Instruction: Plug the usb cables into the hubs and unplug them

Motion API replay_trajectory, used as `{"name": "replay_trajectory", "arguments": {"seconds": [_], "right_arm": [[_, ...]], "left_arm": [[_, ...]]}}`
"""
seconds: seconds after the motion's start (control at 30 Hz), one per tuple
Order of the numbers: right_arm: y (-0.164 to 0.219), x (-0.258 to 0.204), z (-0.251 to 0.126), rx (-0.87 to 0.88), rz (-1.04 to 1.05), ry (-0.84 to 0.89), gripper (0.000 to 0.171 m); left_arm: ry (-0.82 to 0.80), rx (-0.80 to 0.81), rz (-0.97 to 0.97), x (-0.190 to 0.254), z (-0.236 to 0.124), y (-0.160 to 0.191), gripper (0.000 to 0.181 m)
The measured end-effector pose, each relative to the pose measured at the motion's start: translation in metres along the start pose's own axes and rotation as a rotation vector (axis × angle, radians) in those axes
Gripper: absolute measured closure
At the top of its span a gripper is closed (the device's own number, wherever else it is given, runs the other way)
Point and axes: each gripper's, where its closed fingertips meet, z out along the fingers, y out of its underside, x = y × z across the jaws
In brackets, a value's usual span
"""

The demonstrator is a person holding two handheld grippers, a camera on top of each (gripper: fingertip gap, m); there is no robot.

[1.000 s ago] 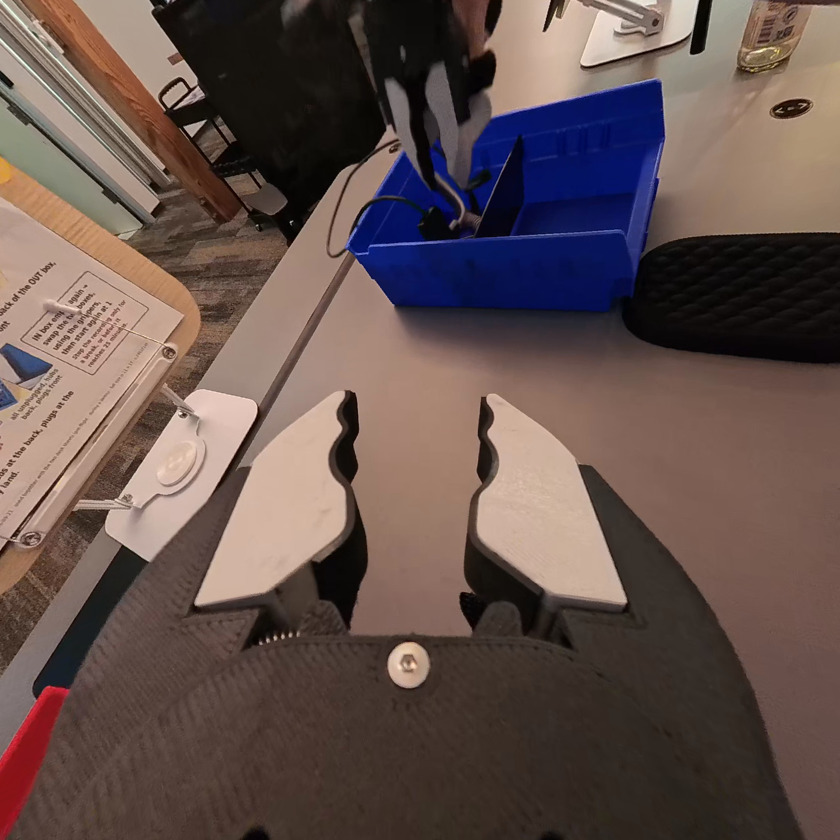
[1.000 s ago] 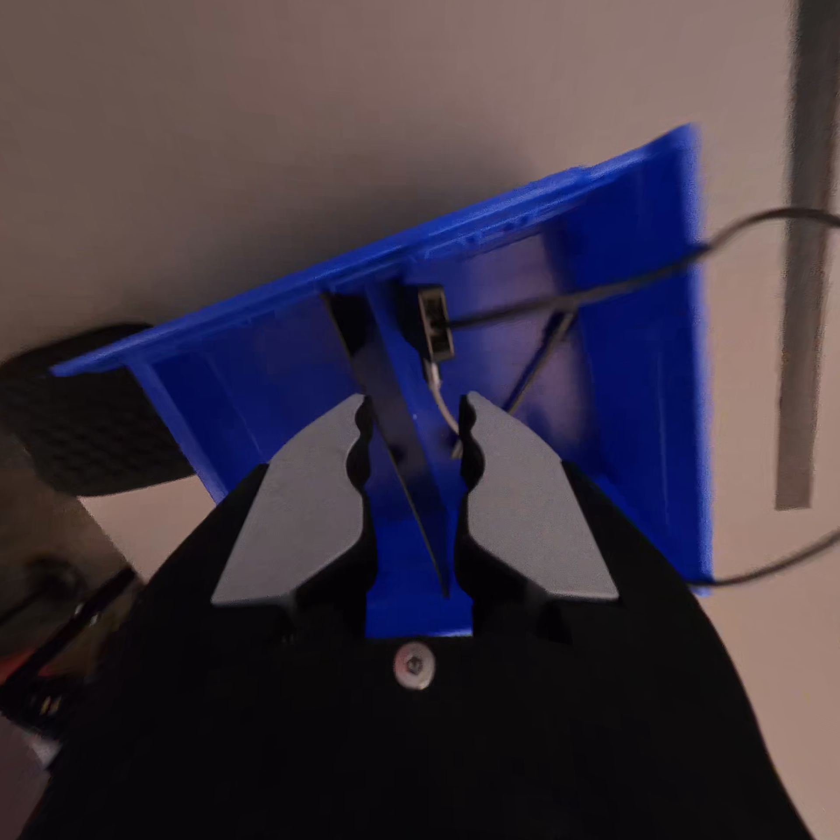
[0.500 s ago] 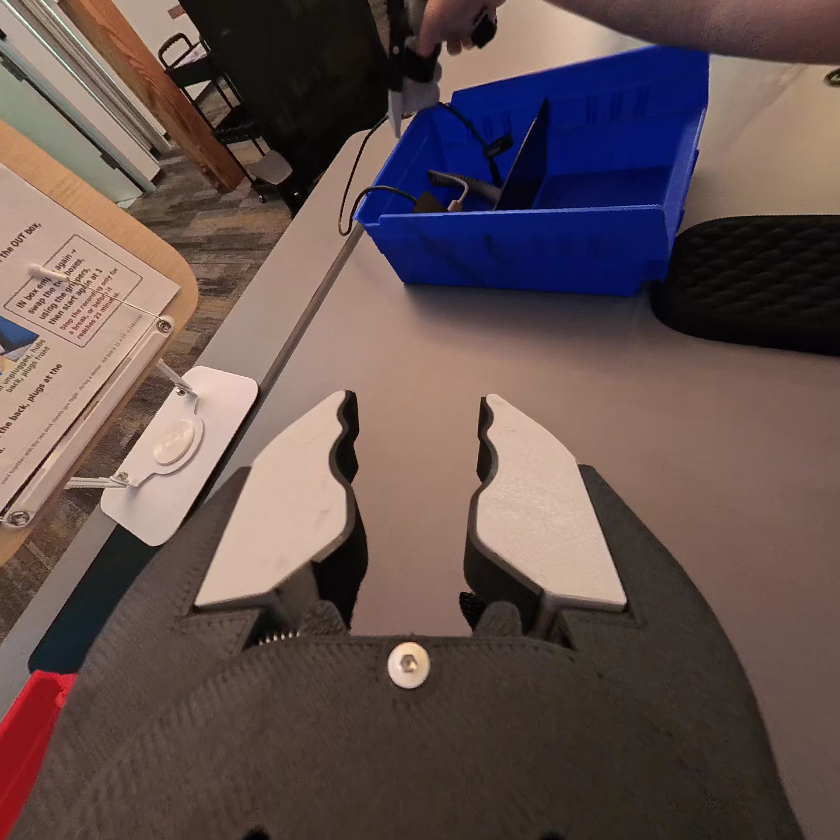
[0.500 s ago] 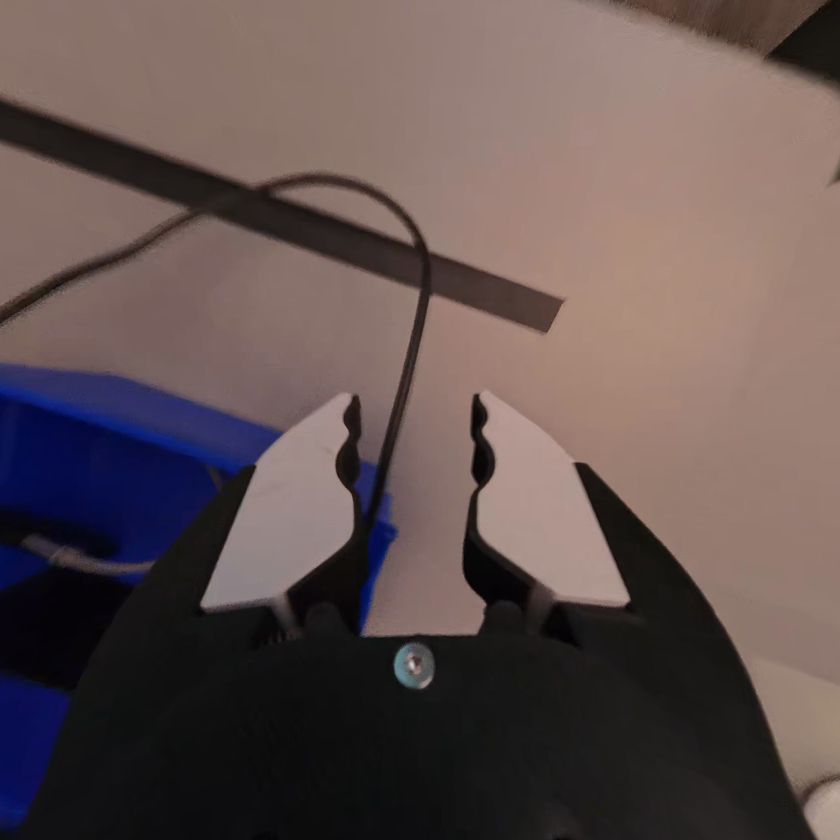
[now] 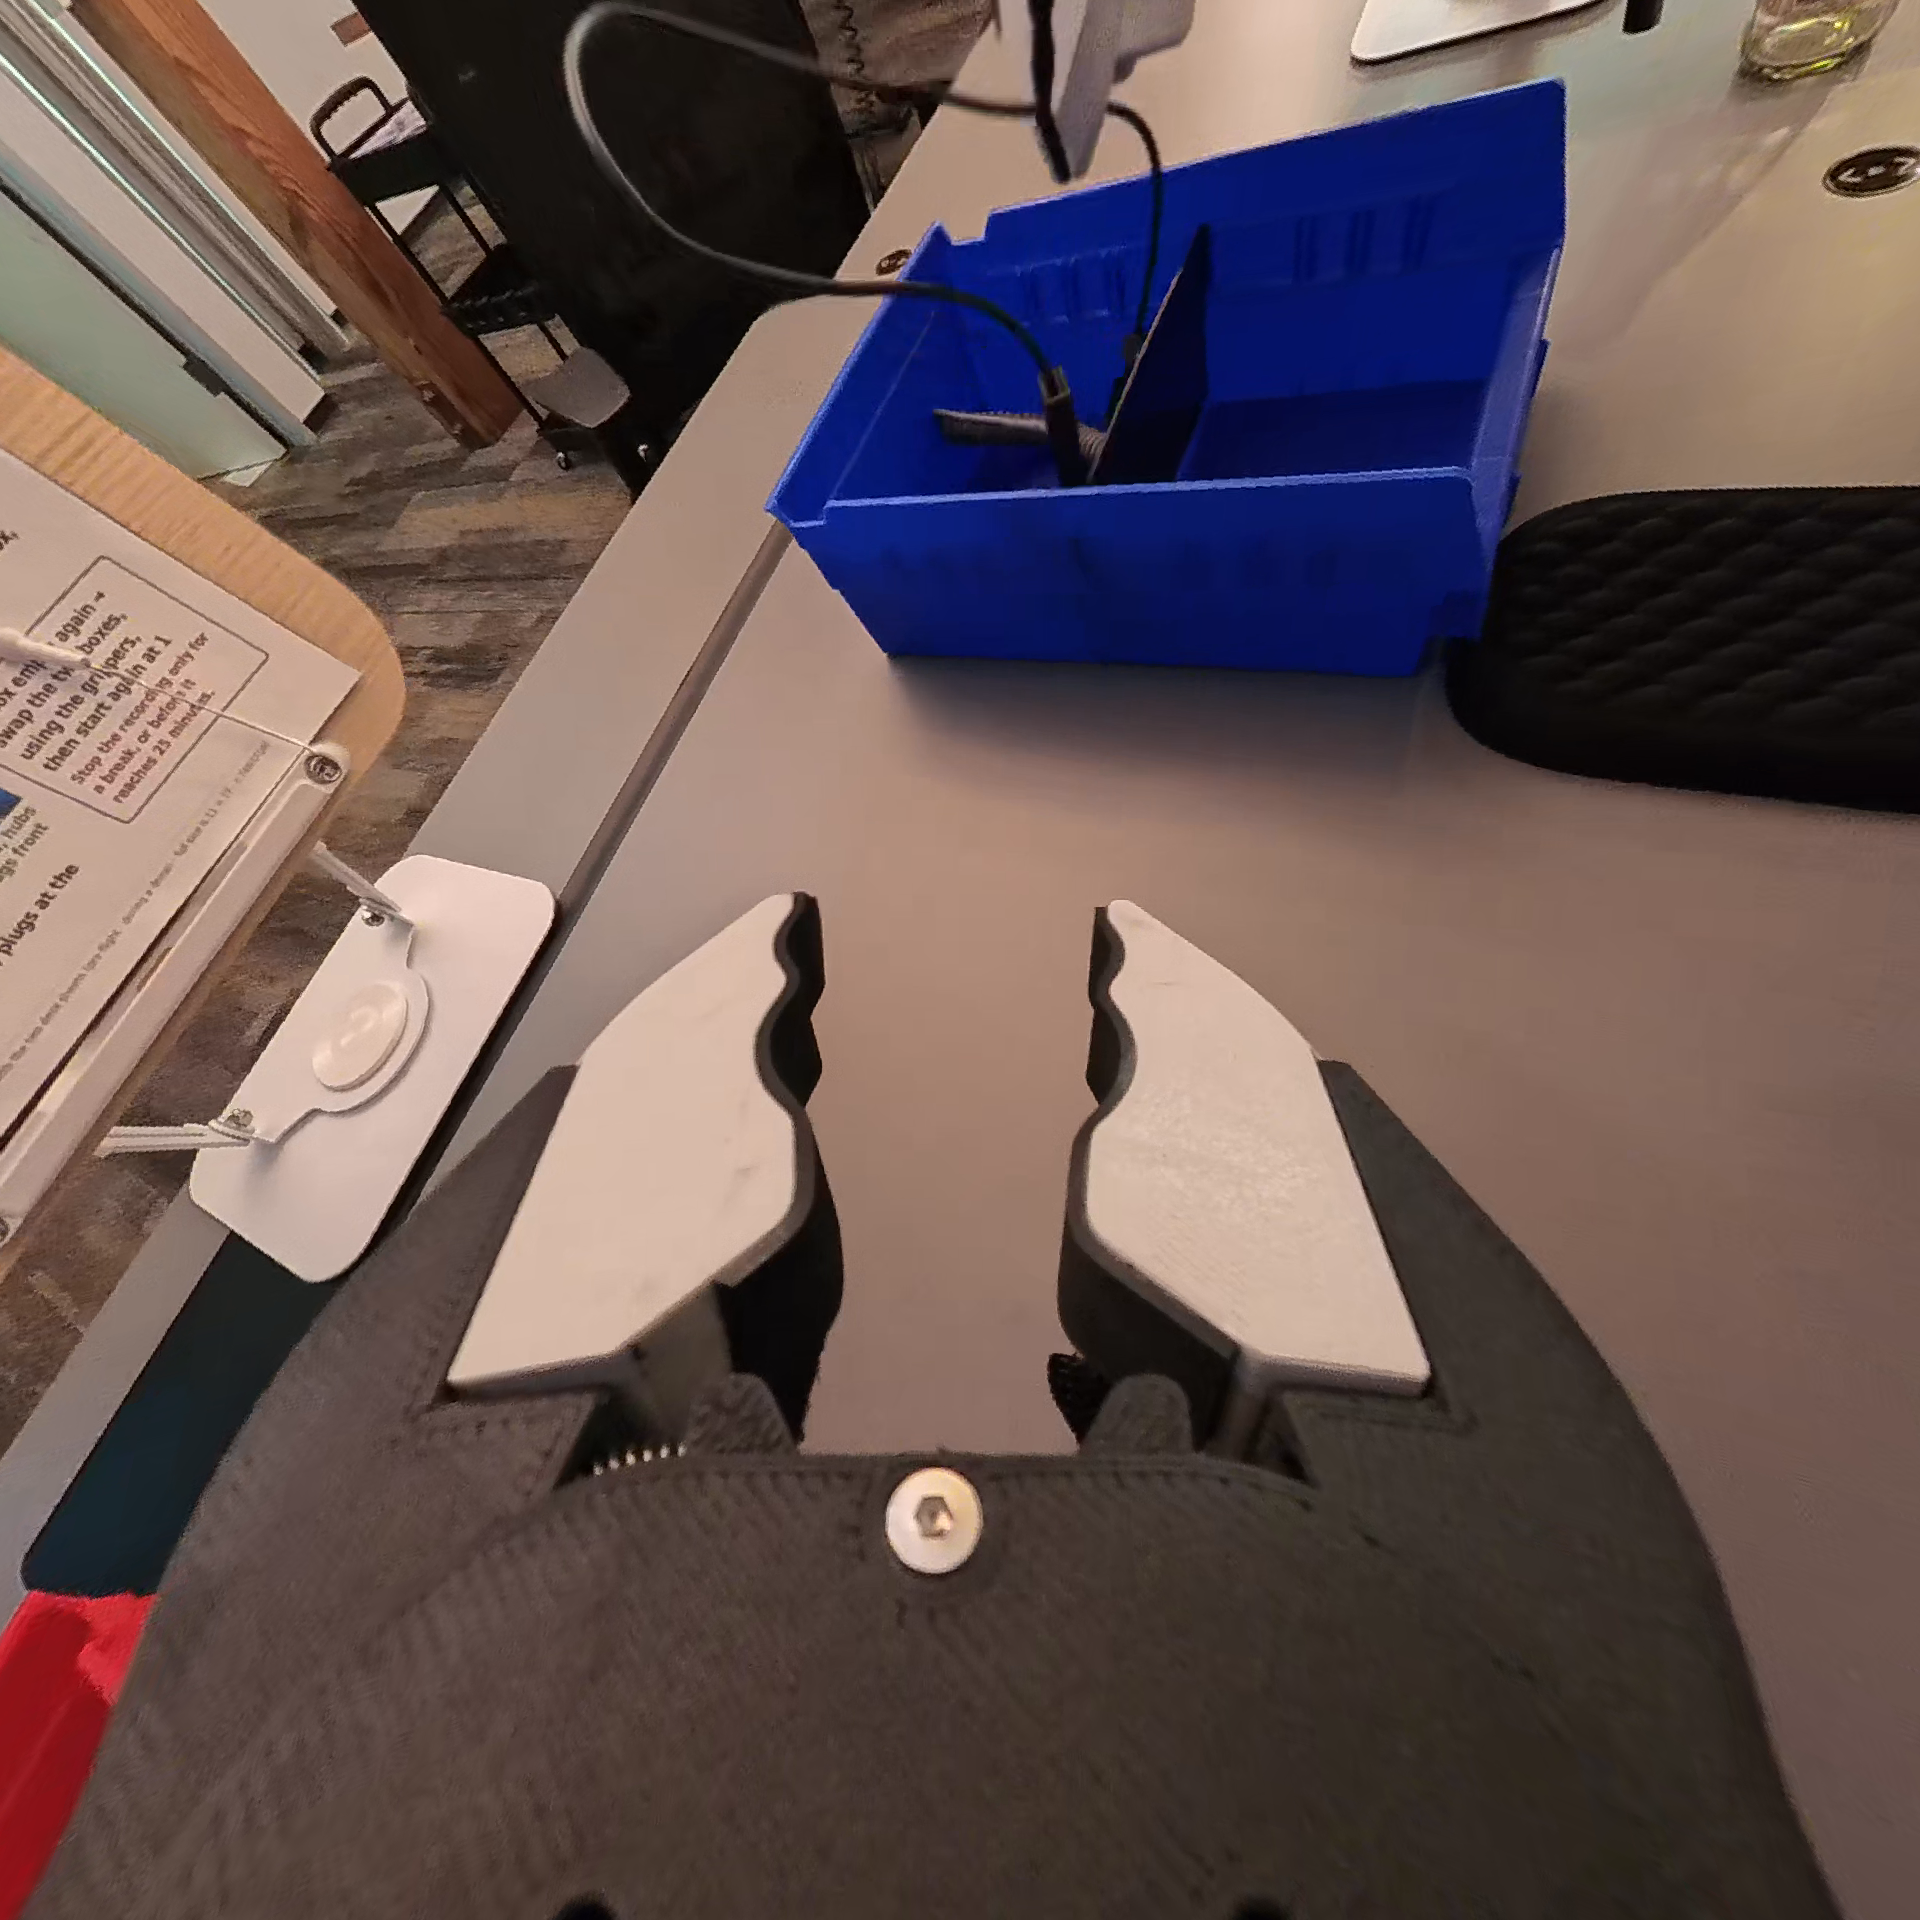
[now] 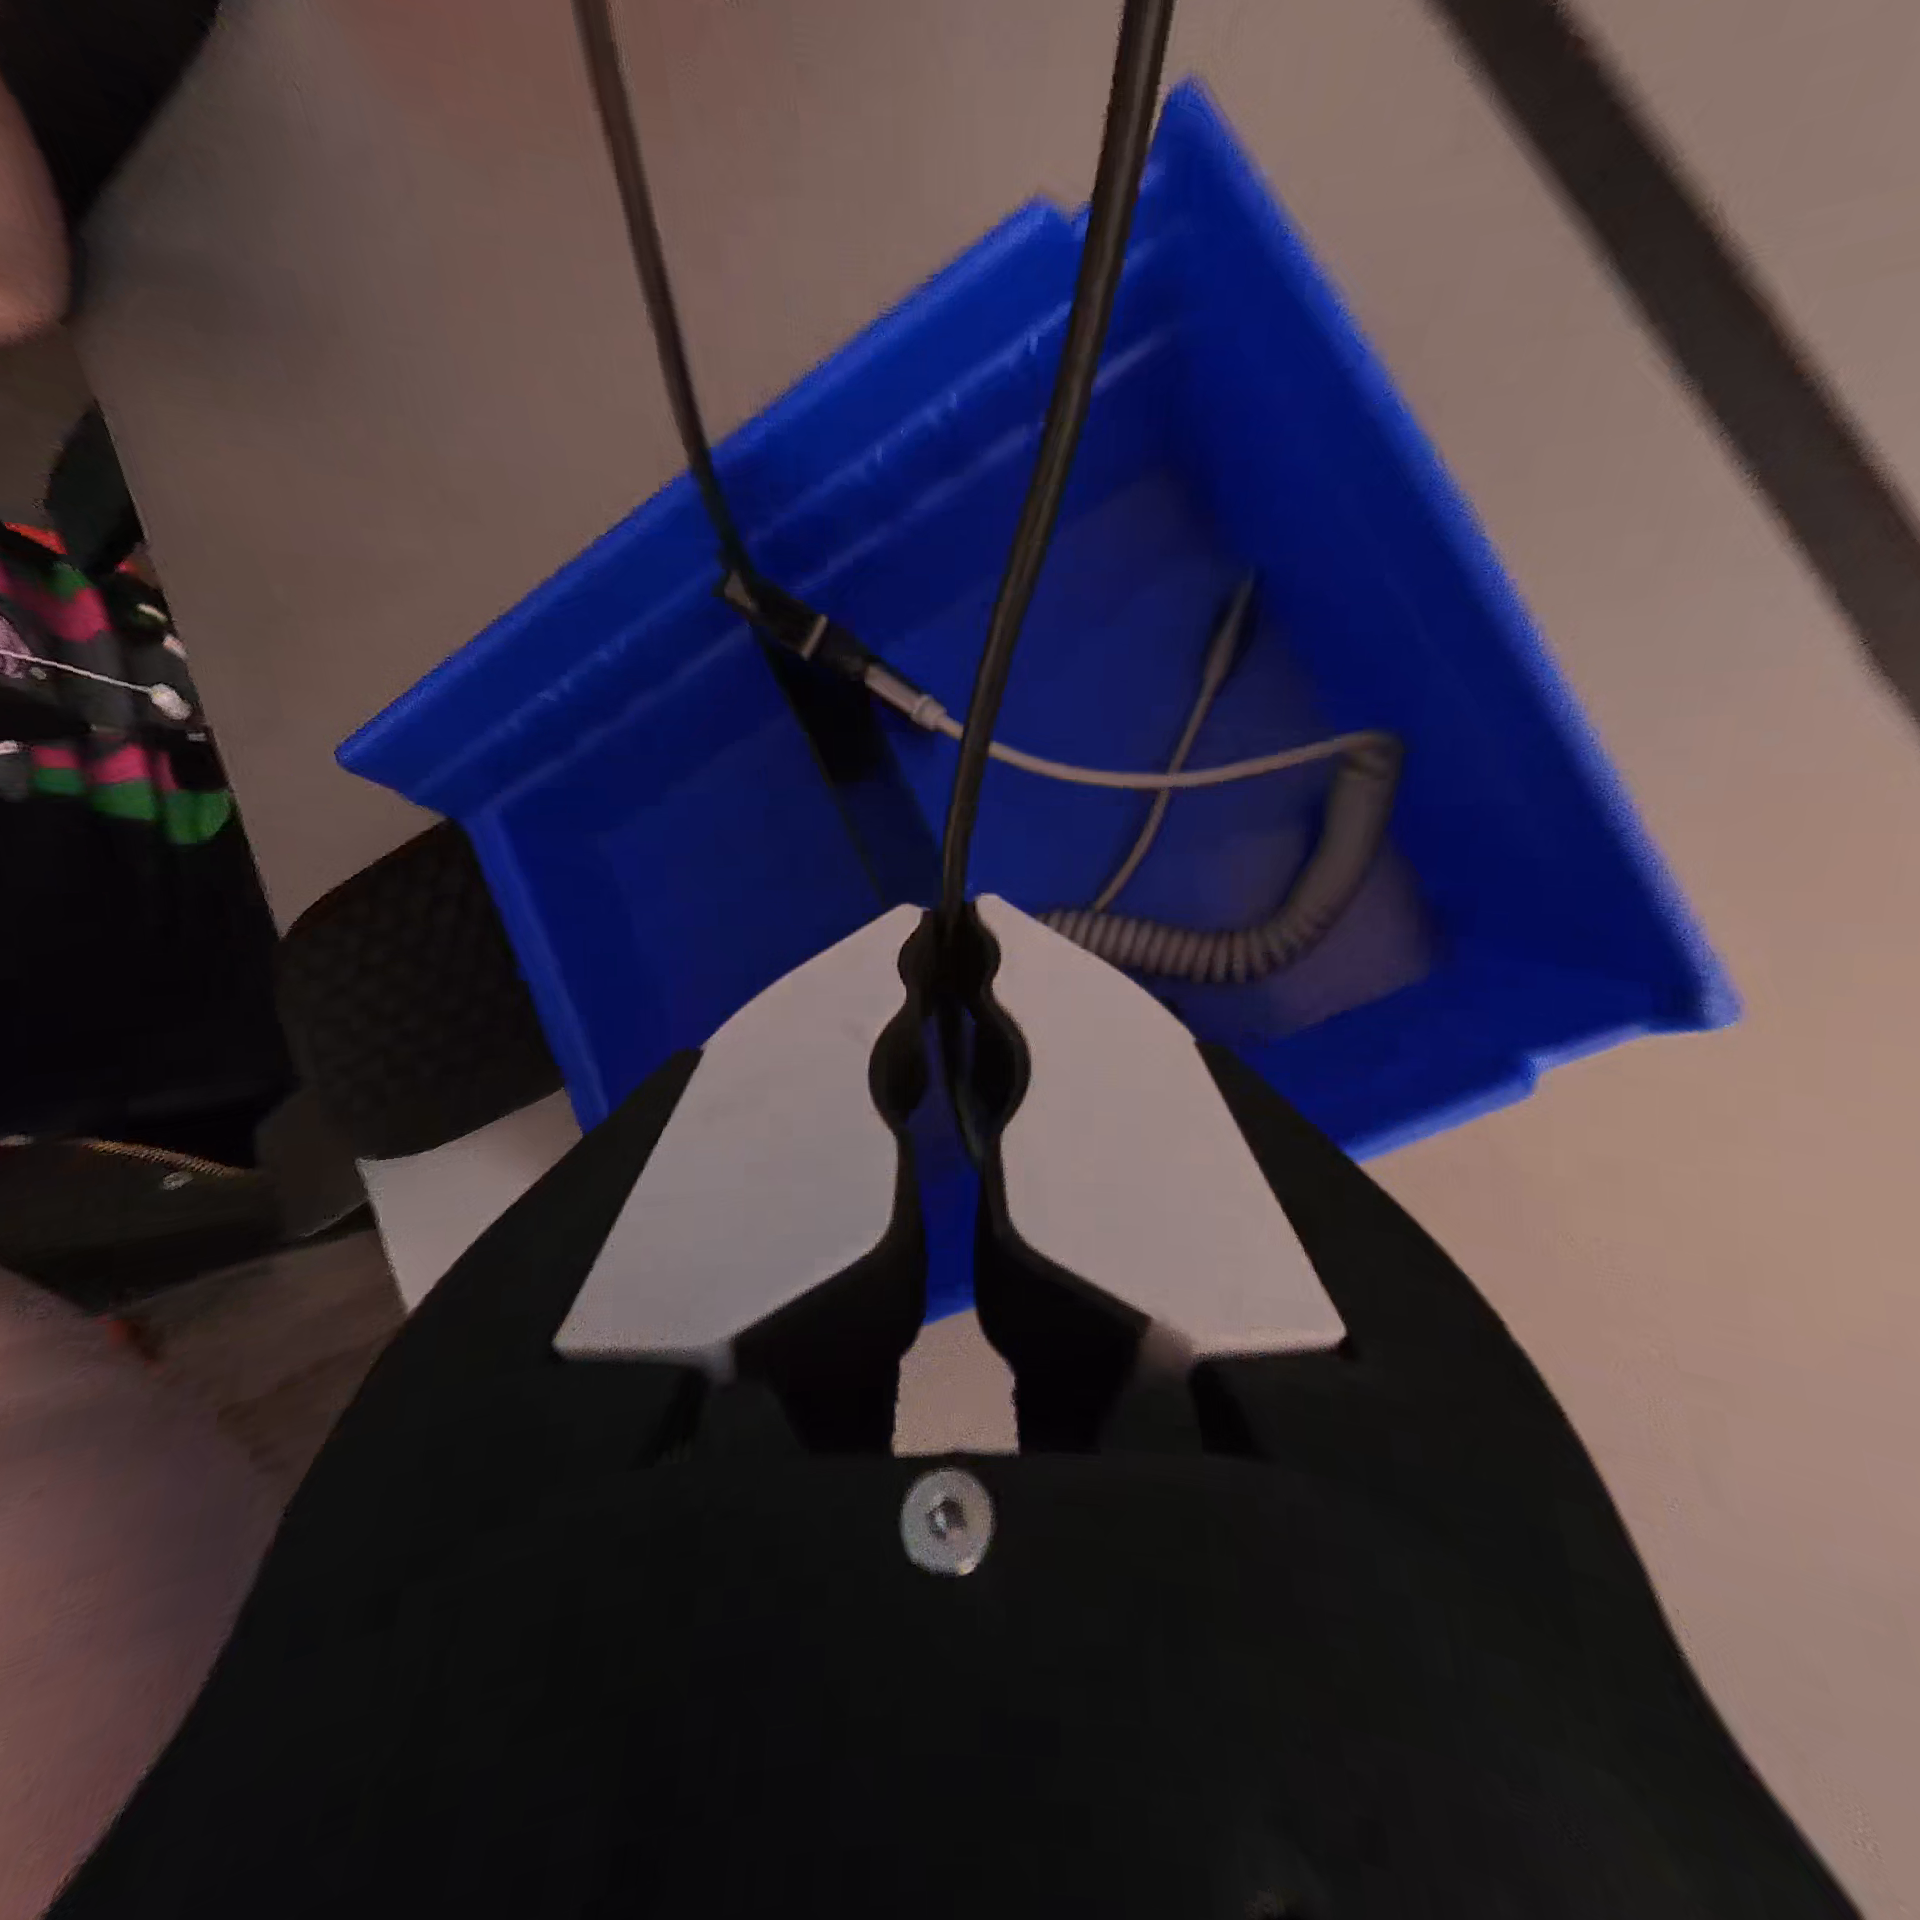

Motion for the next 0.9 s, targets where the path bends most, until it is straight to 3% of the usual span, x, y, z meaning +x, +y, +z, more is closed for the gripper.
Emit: {"name": "replay_trajectory", "arguments": {"seconds": [0.27,0.47,0.73,0.9], "right_arm": [[0.018,0.055,0.074,-0.402,0.11,0.172,0.165],[0.039,0.078,0.097,-0.602,0.195,0.3,0.165],[0.036,0.091,0.105,-0.467,0.244,0.404,0.164],[0.03,0.083,0.094,-0.386,0.266,0.404,0.136]], "left_arm": [[0.014,-0.006,0.026,0.012,0.004,-0.003,0.132],[0.027,-0.002,0.023,0.014,0.005,-0.003,0.132],[0.038,0.019,0.028,0.017,0.002,-0.009,0.132],[0.036,0.034,0.029,0.017,-0.002,-0.013,0.132]]}}
